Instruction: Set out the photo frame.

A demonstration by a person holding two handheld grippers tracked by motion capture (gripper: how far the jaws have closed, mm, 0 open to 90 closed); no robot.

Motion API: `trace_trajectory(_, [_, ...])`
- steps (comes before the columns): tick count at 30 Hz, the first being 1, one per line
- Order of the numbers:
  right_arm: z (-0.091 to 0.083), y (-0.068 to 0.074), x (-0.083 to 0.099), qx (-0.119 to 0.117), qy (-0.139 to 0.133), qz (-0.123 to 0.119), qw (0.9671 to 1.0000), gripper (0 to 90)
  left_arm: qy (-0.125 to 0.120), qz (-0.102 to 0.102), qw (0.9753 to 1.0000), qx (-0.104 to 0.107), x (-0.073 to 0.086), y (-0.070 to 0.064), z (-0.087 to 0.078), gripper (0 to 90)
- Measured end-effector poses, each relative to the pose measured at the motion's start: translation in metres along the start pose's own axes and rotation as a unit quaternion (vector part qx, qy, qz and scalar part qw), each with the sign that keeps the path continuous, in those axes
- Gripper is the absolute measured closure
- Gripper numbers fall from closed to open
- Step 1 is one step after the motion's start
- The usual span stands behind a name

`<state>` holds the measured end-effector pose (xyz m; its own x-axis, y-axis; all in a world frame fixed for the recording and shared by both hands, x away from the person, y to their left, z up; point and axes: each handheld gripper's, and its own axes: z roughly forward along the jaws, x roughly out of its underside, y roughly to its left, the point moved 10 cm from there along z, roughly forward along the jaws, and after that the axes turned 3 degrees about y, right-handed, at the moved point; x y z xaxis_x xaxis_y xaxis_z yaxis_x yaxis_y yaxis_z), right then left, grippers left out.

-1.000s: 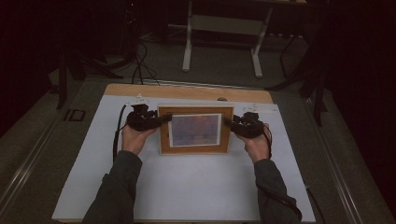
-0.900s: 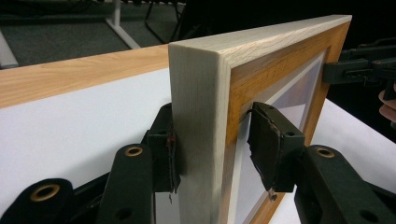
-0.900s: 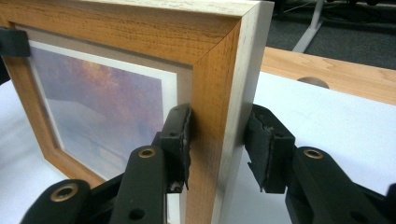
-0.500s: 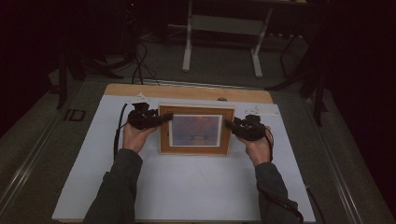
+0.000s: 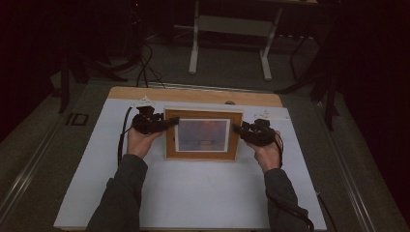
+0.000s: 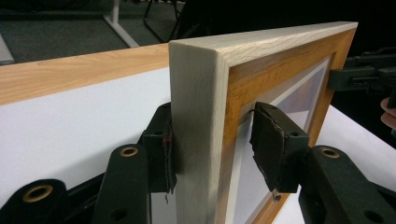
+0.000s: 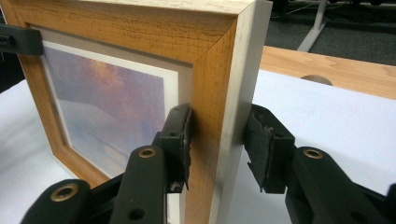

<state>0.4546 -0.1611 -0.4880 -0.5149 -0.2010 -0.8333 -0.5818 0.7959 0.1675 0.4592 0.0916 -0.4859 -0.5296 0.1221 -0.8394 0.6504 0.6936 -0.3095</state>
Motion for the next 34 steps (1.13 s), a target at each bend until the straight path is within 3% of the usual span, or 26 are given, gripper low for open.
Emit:
trace_trajectory(6, [-0.003, -0.004, 0.002, 0.0, -0.001, 0.001, 1.0, 57.8, -0.002, -0.001, 1.0, -0.004, 0.0, 0.001, -0.006, 51.3])
trace_trajectory(13, [-0.007, -0.004, 0.003, -0.005, -0.002, -0.003, 1.0, 57.1, -0.009, 0.012, 0.9998, -0.011, 0.0, -0.001, -0.017, 50.5])
trace_trajectory(23, [-0.013, -0.004, 0.003, -0.008, -0.002, -0.006, 0.9999, 56.9, -0.021, 0.01, 0.9995, -0.021, 0.002, 0.0, -0.039, 50.4])
trace_trajectory(29, [-0.016, -0.007, 0.006, -0.009, -0.001, -0.006, 0.9999, 56.5, -0.026, 0.006, 0.9993, -0.027, 0.01, -0.002, -0.055, 50.4])
trace_trajectory(34, [-0.02, -0.008, 0.013, -0.012, 0.003, -0.007, 0.9999, 56.0, -0.02, 0.013, 0.9988, -0.042, 0.03, -0.005, -0.066, 50.2])
